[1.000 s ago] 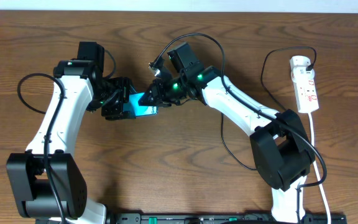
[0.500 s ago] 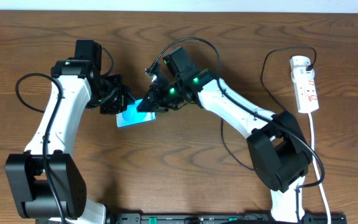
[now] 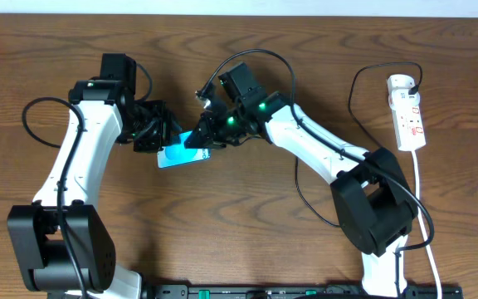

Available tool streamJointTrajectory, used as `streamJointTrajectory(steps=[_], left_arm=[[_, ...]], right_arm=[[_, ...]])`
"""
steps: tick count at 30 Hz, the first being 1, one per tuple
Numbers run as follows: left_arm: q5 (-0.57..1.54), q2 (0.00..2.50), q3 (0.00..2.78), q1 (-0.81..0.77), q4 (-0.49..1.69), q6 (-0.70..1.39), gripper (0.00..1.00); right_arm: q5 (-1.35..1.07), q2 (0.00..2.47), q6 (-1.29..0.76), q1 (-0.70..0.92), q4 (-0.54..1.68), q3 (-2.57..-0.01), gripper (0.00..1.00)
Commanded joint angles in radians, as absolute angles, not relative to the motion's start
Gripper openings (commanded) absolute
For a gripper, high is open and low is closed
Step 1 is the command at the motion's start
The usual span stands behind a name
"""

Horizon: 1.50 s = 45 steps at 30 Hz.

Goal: Plug charger to phone and switch on socket
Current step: 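Open the left gripper and pull the phone away with the right gripper, then carry the phone with the right gripper back toward the left gripper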

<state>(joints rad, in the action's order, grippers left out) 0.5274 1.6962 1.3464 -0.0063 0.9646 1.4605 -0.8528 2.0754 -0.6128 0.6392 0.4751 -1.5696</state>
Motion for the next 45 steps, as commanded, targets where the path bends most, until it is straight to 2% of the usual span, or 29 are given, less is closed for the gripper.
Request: streamJointTrajectory(steps=[1,4,13,17,22,29,36,45], left_arm=[[0.552,1.691,1.347,0.023,0.941,1.309,0.56],[0.582,1.69,1.349,0.042,0.936,1.234,0.64],[0.603,1.653,1.354,0.067,0.91,1.003,0.66],[0.603,1.633,1.354,0.067,0.91,0.943,0.75],[0.644,1.612,1.354,0.067,0.896,0.871,0.87],[0.823,1.599,1.354,0.067,0.722,0.801,0.88],[0.826,1.599,1.354,0.067,0.665,0.889,0.89],[0.826,1.599,1.354,0.066,0.554,0.926,0.89]], right_arm=[[-0.865,2.066,-0.572,0.606,0.49,-1.588,0.01],[-0.851,2.066,-0.555,0.577,0.525,-1.588,0.01],[-0.837,2.066,-0.513,0.457,0.631,-1.588,0.01],[-0.856,2.066,-0.498,0.401,0.652,-1.588,0.01],[-0.966,2.066,-0.5,0.326,0.635,-1.588,0.01],[-1.252,2.066,-0.548,0.231,0.513,-1.588,0.01],[-1.287,2.066,-0.735,0.202,0.369,-1.588,0.01],[-1.2,2.066,-1.161,0.222,0.049,-1.588,0.01]])
